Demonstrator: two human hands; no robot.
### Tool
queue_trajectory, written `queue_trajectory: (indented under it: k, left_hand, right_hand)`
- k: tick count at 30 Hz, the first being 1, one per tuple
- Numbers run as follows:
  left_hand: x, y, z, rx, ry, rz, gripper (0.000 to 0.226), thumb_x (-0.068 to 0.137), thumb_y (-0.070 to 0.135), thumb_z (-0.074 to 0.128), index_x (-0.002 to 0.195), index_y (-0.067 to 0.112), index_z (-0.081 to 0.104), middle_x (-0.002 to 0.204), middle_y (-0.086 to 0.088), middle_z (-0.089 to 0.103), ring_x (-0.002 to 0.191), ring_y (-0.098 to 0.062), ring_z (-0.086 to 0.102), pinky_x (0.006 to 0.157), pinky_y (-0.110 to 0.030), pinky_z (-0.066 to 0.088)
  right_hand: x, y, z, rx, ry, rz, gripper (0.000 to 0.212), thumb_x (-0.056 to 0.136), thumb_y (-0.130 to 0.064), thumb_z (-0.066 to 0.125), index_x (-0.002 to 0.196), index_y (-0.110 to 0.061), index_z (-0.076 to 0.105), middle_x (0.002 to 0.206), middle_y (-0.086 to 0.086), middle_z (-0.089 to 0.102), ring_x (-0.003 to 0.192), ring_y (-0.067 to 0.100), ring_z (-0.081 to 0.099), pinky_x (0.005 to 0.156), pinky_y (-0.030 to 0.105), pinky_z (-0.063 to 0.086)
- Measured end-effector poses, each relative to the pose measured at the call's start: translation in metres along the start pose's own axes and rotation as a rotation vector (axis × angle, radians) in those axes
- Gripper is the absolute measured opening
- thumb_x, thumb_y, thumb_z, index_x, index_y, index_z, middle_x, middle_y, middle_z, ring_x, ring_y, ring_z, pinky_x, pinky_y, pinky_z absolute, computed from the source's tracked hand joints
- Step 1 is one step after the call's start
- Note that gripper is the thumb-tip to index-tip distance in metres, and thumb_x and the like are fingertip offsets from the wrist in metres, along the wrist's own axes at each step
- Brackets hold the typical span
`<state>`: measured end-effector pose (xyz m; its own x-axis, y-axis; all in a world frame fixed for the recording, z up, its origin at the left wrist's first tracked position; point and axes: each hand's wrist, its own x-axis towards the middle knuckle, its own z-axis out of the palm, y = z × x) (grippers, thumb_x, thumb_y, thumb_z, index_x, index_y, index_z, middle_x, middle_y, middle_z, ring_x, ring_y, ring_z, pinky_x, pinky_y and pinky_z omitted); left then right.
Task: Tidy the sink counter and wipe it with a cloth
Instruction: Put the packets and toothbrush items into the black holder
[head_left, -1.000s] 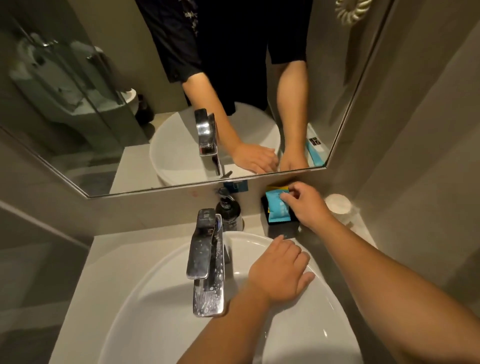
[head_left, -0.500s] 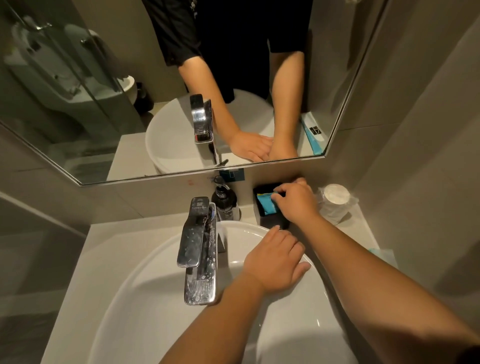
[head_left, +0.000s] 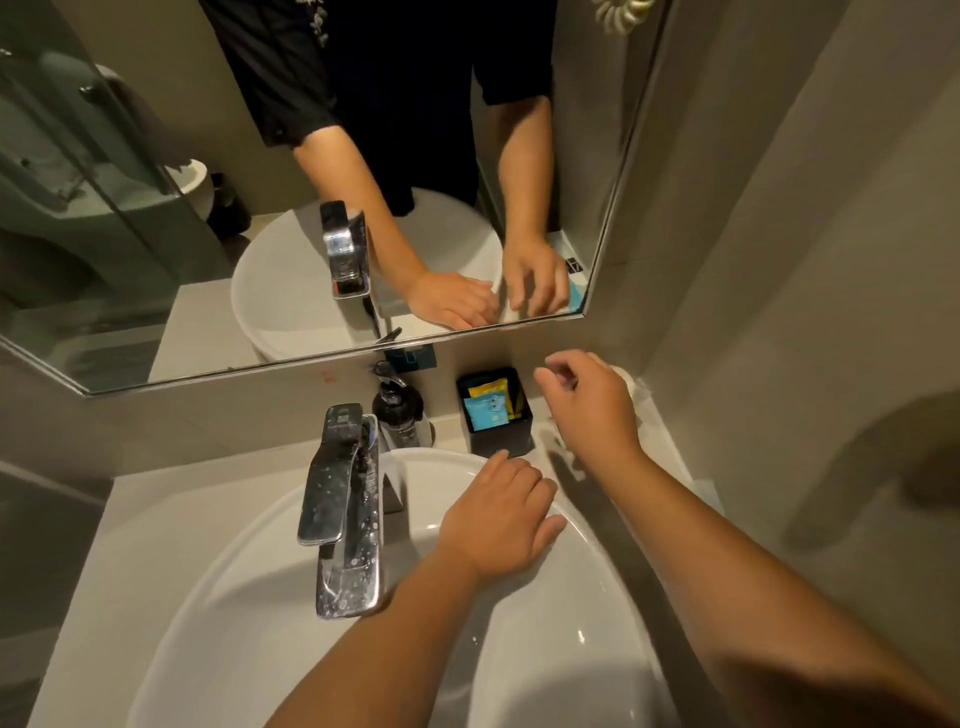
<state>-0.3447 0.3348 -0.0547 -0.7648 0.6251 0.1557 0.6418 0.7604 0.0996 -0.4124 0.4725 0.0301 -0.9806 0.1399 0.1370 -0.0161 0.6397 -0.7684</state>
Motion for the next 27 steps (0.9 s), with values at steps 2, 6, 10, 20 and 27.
queue_trajectory:
  k: [2, 6, 10, 20, 27]
  left_hand:
    - [0.0, -0.001, 0.001, 0.002, 0.006, -0.008, 0.043, 0.099, 0.048, 0.035, 0.113, 0.016, 0.059, 0.106, -0.004, 0.061, 0.104, -0.024, 0.05, 0.107, -0.039, 0.024]
    - [0.002, -0.001, 0.003, -0.016, 0.005, -0.001, 0.04, 0.098, 0.046, 0.037, 0.11, 0.016, 0.06, 0.104, -0.004, 0.061, 0.103, -0.024, 0.051, 0.105, -0.042, 0.032]
    - [0.003, 0.0, 0.001, -0.02, 0.011, 0.008, 0.039, 0.098, 0.042, 0.039, 0.105, 0.012, 0.062, 0.1, -0.007, 0.062, 0.097, -0.027, 0.053, 0.1, -0.042, 0.034]
    - [0.001, 0.005, -0.007, -0.024, -0.015, -0.031, 0.047, 0.097, 0.046, 0.03, 0.11, 0.013, 0.061, 0.103, -0.006, 0.062, 0.097, -0.025, 0.052, 0.095, -0.04, 0.037]
    - [-0.001, 0.007, -0.008, -0.024, -0.034, -0.051, 0.048, 0.098, 0.047, 0.028, 0.114, 0.015, 0.059, 0.107, -0.004, 0.062, 0.1, -0.023, 0.052, 0.097, -0.039, 0.037]
  right_hand:
    - [-0.039, 0.026, -0.037, -0.073, 0.083, 0.072, 0.014, 0.09, -0.027, 0.055, 0.088, -0.021, 0.068, 0.088, -0.003, 0.063, 0.077, 0.017, 0.057, 0.065, 0.031, 0.046]
    - [-0.124, 0.106, -0.089, -0.479, 0.07, 0.335, 0.022, 0.091, -0.026, 0.048, 0.078, -0.018, 0.063, 0.088, 0.008, 0.065, 0.071, 0.029, 0.06, 0.064, 0.04, 0.053]
    - [-0.158, 0.131, -0.086, -0.828, -0.208, 0.388, 0.024, 0.094, -0.034, 0.049, 0.11, -0.019, 0.057, 0.11, 0.004, 0.056, 0.078, 0.024, 0.064, 0.06, 0.032, 0.052]
    - [-0.167, 0.125, -0.074, -0.889, -0.279, 0.411, 0.031, 0.089, -0.02, 0.061, 0.117, -0.018, 0.049, 0.115, 0.008, 0.051, 0.08, 0.027, 0.065, 0.063, 0.039, 0.056]
    - [-0.166, 0.132, -0.081, -0.705, -0.105, 0.43, 0.036, 0.087, -0.031, 0.067, 0.109, -0.015, 0.043, 0.105, 0.012, 0.059, 0.081, 0.031, 0.069, 0.062, 0.045, 0.06]
